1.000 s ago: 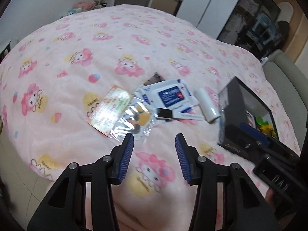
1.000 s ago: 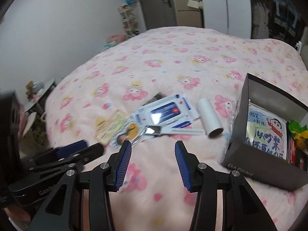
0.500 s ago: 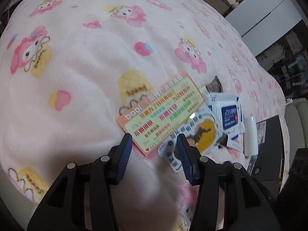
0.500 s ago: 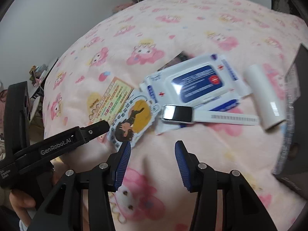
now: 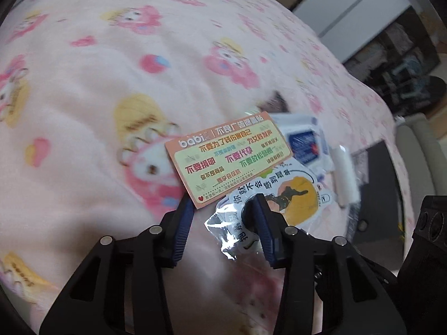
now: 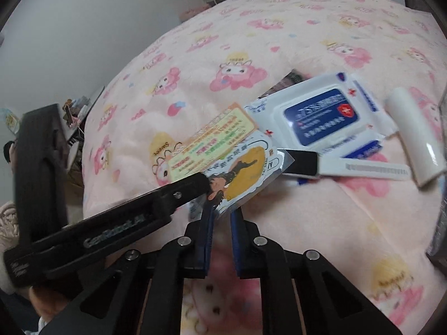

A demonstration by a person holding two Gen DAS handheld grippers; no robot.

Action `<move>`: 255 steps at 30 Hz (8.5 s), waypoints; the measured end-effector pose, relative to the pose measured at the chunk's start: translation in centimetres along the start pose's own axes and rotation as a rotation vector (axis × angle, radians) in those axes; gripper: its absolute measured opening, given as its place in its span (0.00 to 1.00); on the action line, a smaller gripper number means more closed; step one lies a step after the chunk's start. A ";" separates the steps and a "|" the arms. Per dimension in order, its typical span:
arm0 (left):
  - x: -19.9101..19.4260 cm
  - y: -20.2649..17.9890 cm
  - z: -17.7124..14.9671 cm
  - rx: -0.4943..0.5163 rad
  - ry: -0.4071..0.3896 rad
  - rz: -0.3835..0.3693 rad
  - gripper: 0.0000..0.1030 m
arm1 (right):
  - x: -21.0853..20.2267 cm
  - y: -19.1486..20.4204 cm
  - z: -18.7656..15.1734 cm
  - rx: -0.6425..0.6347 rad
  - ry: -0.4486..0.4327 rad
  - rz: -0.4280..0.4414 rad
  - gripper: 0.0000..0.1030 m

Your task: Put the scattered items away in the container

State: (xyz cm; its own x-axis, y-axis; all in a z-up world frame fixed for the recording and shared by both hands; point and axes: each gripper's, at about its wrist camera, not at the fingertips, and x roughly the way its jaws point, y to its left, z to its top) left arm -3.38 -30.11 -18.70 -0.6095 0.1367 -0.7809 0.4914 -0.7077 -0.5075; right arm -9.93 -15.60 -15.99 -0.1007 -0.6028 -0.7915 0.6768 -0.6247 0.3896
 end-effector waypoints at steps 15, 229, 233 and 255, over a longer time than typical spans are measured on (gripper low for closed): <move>-0.5 -1.3 -2.7 0.037 0.067 0.009 0.44 | -4.6 -3.8 -4.6 0.020 0.082 -0.190 0.16; 1.1 -35.7 -10.0 0.681 0.190 -0.144 0.37 | -26.2 -21.4 -6.2 0.329 -0.190 -0.512 0.28; -1.5 -35.9 -10.7 0.716 0.170 -0.166 0.38 | -27.6 -19.8 -6.7 0.341 -0.219 -0.520 0.29; -7.8 -27.3 -13.3 0.714 0.143 -0.196 0.37 | -24.9 -10.7 -9.9 0.227 -0.201 -0.494 0.29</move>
State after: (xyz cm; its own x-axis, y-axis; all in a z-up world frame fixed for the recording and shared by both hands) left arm -3.79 -2.56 -3.63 -0.5338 0.3607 -0.7648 -0.1699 -0.9318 -0.3209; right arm -7.41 11.00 -5.09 -0.5165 -0.2812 -0.8088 0.3434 -0.9333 0.1052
